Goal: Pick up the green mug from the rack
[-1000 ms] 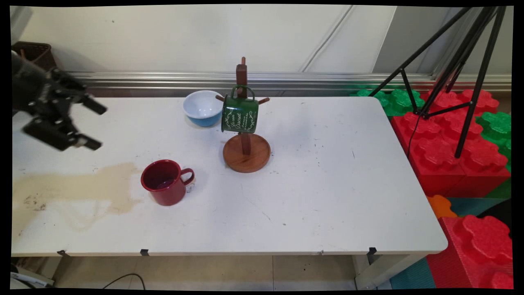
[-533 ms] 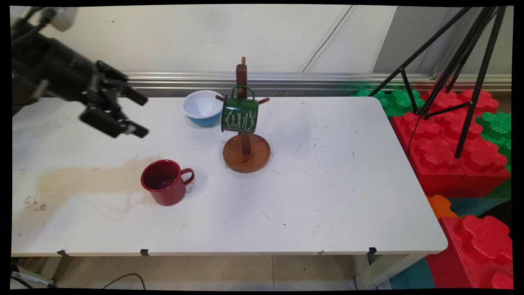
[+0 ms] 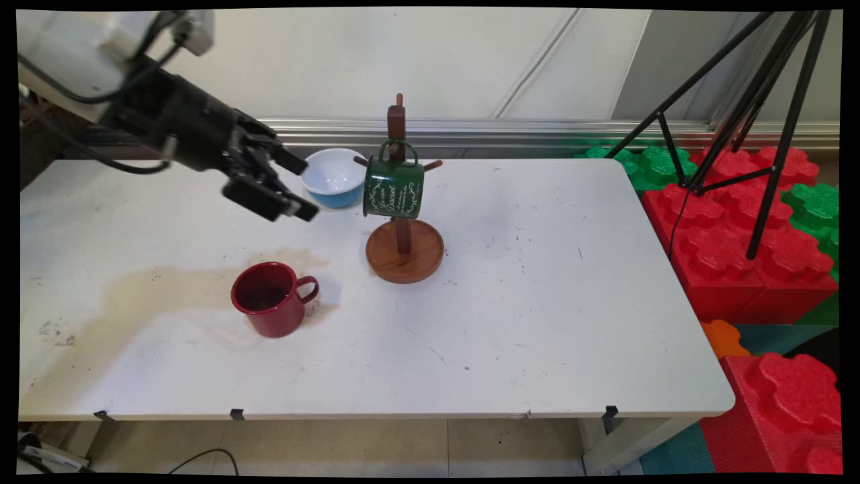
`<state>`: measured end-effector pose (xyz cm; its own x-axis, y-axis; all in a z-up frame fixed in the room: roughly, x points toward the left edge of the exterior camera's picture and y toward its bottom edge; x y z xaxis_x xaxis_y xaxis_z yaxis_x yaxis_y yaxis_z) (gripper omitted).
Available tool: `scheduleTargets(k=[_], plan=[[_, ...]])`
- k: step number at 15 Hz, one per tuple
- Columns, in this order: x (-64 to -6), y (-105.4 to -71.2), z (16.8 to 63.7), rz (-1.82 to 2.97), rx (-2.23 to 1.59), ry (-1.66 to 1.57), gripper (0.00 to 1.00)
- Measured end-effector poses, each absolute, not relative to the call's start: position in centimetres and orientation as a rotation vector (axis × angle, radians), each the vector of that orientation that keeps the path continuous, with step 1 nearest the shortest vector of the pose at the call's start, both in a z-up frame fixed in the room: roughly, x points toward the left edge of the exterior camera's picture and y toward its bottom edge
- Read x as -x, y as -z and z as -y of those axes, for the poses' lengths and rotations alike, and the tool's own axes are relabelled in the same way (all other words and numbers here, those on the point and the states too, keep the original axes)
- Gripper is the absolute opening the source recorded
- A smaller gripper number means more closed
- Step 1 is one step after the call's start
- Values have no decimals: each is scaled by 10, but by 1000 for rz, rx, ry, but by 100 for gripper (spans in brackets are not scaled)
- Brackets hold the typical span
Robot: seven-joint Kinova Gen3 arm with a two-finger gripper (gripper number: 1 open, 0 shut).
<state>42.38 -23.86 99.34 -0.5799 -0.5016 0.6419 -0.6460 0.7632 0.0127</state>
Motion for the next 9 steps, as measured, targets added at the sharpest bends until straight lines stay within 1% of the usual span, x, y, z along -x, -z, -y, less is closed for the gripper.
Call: scheduleTargets(k=[9], plan=[[-390, -958, 266, 2235, -921, -291, 100]])
